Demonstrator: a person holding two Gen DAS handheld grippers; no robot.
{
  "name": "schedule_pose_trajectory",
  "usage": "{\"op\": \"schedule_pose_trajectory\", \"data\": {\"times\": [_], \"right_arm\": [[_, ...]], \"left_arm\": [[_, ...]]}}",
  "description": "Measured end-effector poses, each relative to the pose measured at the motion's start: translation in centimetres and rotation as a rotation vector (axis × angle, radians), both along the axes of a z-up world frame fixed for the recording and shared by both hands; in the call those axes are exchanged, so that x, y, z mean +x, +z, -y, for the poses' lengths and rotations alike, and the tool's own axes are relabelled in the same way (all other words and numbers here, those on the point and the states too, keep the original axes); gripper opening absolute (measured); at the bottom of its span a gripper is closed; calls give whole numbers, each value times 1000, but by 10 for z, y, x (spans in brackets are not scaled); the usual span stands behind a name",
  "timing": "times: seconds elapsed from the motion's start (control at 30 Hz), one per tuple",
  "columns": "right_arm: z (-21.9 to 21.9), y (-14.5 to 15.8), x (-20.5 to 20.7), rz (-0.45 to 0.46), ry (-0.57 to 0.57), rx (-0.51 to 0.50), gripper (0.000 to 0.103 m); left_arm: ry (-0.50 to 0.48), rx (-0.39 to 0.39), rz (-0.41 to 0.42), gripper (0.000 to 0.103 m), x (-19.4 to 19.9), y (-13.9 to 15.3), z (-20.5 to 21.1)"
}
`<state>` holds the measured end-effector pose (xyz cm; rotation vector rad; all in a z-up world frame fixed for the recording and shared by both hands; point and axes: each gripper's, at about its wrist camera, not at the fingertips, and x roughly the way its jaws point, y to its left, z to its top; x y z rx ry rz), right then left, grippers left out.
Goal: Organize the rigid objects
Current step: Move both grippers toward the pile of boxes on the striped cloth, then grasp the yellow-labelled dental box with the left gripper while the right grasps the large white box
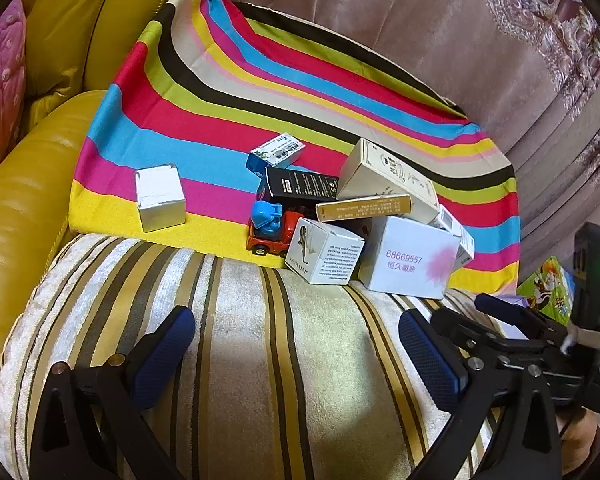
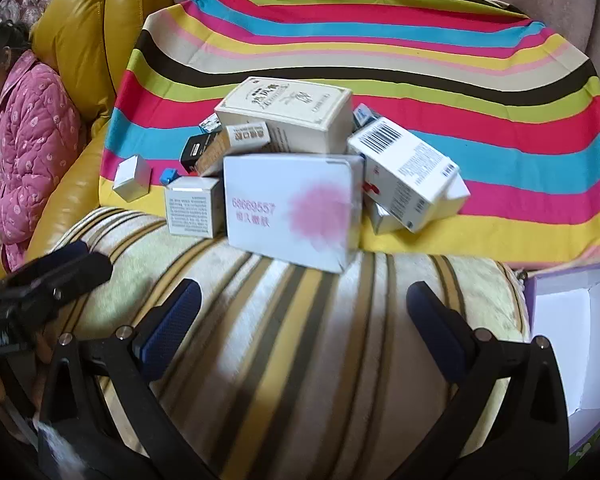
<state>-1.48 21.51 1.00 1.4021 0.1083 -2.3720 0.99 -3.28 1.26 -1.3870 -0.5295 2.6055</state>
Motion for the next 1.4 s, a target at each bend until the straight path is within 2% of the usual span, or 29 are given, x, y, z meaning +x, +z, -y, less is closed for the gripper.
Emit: {"op": "schedule_pose_trajectory", "data": {"times": [0.17,0.3,0.57,0.7,0.83,1.1,1.2,1.27,1.4], "right_arm": [[16,-1,-5,-6,-9,48,103],[28,-1,-11,-21,-19,102,103],[54,-4,-21,-49,-41,214,103],[58,-6,-27,-46,-63,234,103],[60,-7,-29,-48,-75,243,103],[66,-12,-38,-45,-95,253,103],[68,-15,-39,-38,-98,248,101],[64,-16,-40,-32,-108,239,94],[63,-16,-40,-25,-117,222,93]], "left_arm": [[3,33,-5,99,-2,3,4],[34,90,-9,98,-1,2,13],[52,120,-12,94,-1,1,20],[59,219,0,95,-10,1,33],[24,366,31,94,-32,-2,42],[-25,560,103,94,-71,-13,44],[-66,543,123,94,-88,-15,39],[-83,571,146,94,-97,-19,36],[-130,567,169,94,-107,-18,22]]}}
